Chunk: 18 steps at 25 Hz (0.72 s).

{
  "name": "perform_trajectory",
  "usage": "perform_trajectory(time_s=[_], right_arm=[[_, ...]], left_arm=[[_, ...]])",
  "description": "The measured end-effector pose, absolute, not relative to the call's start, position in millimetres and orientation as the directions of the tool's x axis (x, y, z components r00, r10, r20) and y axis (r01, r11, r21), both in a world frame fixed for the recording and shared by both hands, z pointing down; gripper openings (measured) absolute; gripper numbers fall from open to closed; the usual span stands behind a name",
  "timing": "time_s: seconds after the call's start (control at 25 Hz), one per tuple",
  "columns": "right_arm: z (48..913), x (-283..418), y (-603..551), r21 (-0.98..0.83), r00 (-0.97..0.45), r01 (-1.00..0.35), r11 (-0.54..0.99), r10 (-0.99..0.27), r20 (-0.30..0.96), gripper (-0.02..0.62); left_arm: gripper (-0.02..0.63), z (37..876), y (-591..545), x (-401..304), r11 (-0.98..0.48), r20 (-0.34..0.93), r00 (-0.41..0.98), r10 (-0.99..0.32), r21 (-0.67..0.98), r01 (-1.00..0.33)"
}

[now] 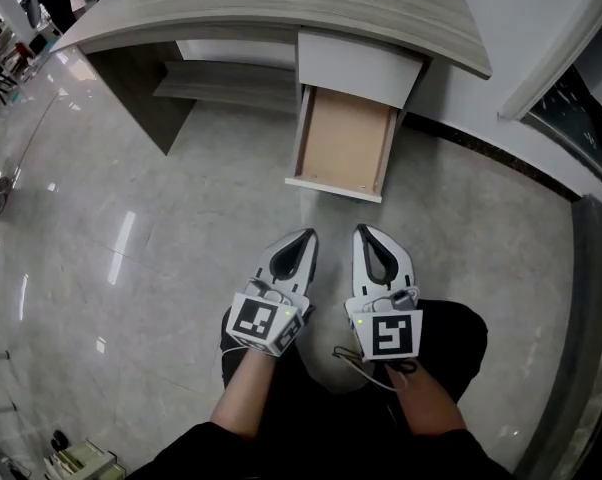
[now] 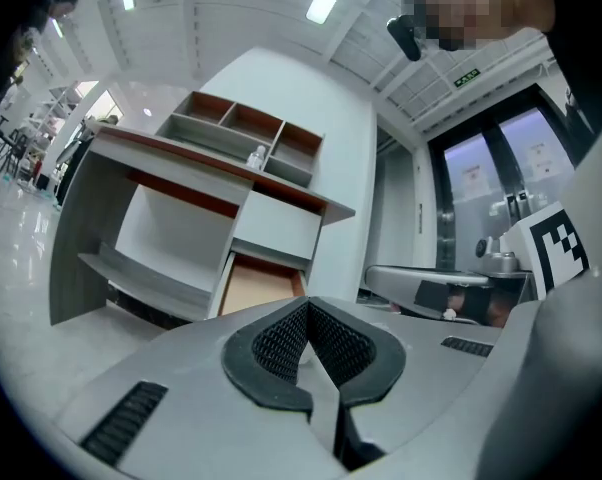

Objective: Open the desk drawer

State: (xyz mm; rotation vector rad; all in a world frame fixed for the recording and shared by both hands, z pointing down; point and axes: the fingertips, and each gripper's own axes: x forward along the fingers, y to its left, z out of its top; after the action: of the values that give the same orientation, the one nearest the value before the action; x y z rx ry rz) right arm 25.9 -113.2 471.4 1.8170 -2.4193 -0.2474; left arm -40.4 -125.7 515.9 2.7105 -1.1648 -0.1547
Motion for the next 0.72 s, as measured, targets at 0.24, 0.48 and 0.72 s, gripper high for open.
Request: perform_trajectory(time_s=[0.24, 0.48, 0.72], right_arm=[[474.7, 27.0, -114.1, 0.161, -0.277, -0.949, 0.272, -0.961, -0.009, 0.006], [474.9, 26.9, -113.7, 0.161, -0.277, -0.949, 0.272, -0.961, -0.003, 0.006], [473.6, 25.1, -110.9, 0.186, -0.275, -0.945, 0.268, -0.961, -0.012, 0.006]], left_arm=[[0.003, 511.1, -124.7, -44.5, -0.669, -0.029, 0.678, -0.734, 0.202, -0.715], [0.003, 511.4, -125.1, -43.2, -0.668, -0.022, 0.677, -0.735, 0.195, -0.719], [0.003, 511.3, -123.9, -41.4, -0.674, -0.027, 0.682, -0.731, 0.182, -0.716]])
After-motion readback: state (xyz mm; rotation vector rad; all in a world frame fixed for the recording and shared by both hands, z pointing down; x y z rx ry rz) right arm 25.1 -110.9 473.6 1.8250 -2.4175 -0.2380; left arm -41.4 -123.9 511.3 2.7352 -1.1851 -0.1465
